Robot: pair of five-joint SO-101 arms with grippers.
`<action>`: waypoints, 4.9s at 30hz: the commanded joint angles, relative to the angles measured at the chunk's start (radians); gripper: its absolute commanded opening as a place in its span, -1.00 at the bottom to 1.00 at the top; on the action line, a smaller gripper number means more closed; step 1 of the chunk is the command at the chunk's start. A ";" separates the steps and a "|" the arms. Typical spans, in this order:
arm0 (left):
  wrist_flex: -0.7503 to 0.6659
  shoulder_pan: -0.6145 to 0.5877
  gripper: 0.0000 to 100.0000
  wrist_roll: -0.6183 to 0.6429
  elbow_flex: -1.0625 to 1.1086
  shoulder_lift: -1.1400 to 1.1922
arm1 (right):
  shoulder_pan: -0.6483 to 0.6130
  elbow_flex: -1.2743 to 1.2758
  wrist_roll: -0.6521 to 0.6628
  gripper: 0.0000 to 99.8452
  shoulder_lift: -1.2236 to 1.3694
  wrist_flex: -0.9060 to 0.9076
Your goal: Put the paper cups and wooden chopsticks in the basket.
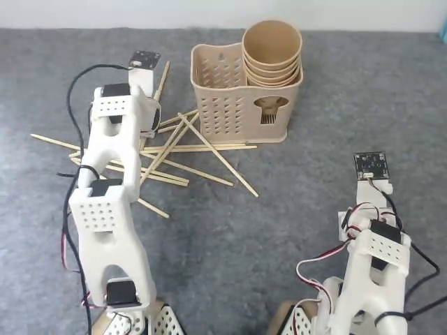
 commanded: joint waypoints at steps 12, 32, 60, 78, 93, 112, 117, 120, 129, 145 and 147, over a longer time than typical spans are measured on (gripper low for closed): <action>0.255 0.002 -0.98 -0.018 -0.183 -0.014 | -0.005 -0.009 0.020 -0.98 -0.030 0.010; 0.396 -0.037 -0.97 -0.132 -0.116 -0.123 | -0.010 -0.009 0.035 -0.98 -0.030 0.008; -0.130 0.117 -0.64 0.002 -0.412 0.173 | -0.005 -0.008 0.041 -0.98 -0.030 0.010; 0.040 0.071 -0.64 -0.046 -0.900 0.511 | -0.005 -0.008 0.041 -0.98 -0.030 0.008; 0.140 0.069 -0.97 -0.063 -0.903 0.539 | -0.005 -0.008 0.040 -0.98 -0.030 0.008; 0.471 0.068 -0.97 0.104 -1.302 0.272 | -0.005 -0.008 0.040 -0.98 -0.030 0.007; 0.477 0.041 -0.97 0.124 -1.291 0.068 | -0.005 -0.008 0.041 -0.98 -0.030 0.007; 0.477 0.031 -0.97 0.158 -1.242 -0.060 | -0.005 -0.008 0.041 -0.98 -0.030 0.007; 0.470 0.137 -0.97 0.281 -0.901 -0.460 | -0.005 -0.008 0.043 -0.98 -0.030 0.005; 0.130 0.385 -0.97 0.374 -0.858 -0.525 | -0.005 -0.006 0.043 -0.98 -0.030 0.007; 0.140 0.404 -0.98 0.374 -0.842 -0.529 | -0.004 -0.006 0.043 -0.98 -0.030 0.007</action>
